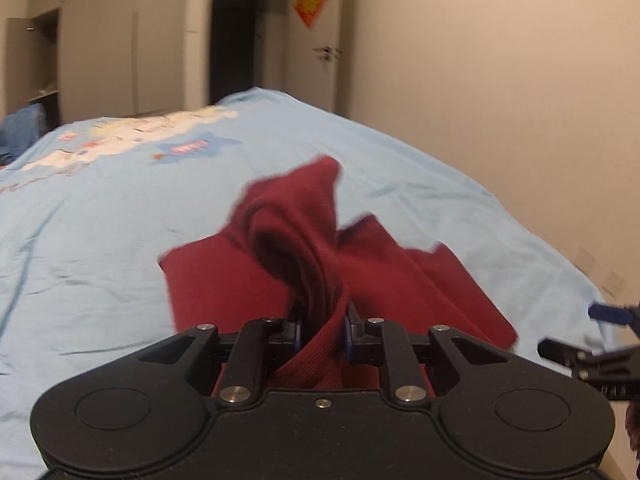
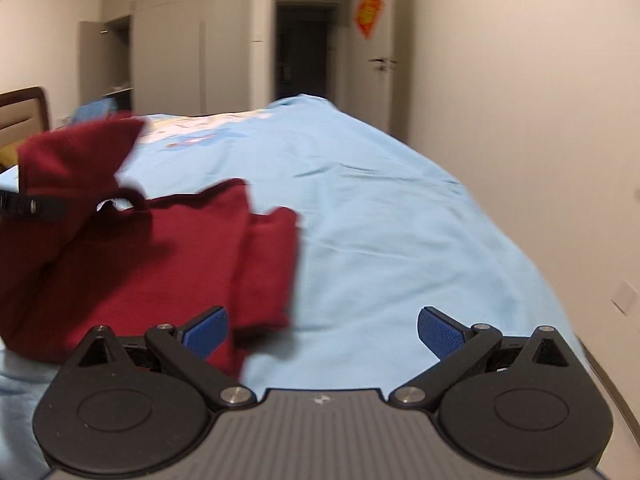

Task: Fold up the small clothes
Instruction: 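Release the sweater with the left gripper and smooth the fold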

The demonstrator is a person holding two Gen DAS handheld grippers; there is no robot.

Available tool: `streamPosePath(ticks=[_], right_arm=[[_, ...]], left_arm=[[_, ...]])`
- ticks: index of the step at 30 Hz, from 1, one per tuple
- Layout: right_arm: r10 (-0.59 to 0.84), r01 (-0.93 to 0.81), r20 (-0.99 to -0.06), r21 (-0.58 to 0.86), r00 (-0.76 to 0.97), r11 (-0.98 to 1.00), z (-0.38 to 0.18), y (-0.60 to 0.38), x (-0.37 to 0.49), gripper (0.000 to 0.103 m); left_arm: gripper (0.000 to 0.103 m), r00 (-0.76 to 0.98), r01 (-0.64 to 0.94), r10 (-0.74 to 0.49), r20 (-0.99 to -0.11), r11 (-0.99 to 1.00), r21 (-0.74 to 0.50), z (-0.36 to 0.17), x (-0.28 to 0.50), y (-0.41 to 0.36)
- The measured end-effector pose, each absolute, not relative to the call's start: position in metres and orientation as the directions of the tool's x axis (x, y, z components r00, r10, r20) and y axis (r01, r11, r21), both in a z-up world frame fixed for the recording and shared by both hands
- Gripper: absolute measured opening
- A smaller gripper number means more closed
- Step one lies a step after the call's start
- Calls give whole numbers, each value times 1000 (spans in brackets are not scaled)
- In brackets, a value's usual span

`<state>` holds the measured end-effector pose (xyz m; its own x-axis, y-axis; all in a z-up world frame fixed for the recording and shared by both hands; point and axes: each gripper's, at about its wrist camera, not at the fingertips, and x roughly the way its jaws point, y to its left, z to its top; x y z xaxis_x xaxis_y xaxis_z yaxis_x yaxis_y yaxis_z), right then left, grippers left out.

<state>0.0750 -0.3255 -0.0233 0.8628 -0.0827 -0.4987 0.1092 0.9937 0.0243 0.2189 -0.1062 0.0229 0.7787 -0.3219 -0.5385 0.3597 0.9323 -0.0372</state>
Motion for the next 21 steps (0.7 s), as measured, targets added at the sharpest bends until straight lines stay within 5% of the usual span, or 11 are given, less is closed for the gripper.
streamPosePath(ticks=[8,15,21], right_arm=[[-86,130,-516,50,852,990,-25,-339,64,103],[-41,95,-503,82,863,992,-20,-328,75,103],[52,41,-491,177,870,983,-13,-324,84,103]], left_arm=[[23,728,384,-287,-622,923,24,-12,212,-141],[66,710,403,-335,-620,915,-33,-12,197,-131],[71,729,422,-340,-594,907,-1,-14,166,-126]])
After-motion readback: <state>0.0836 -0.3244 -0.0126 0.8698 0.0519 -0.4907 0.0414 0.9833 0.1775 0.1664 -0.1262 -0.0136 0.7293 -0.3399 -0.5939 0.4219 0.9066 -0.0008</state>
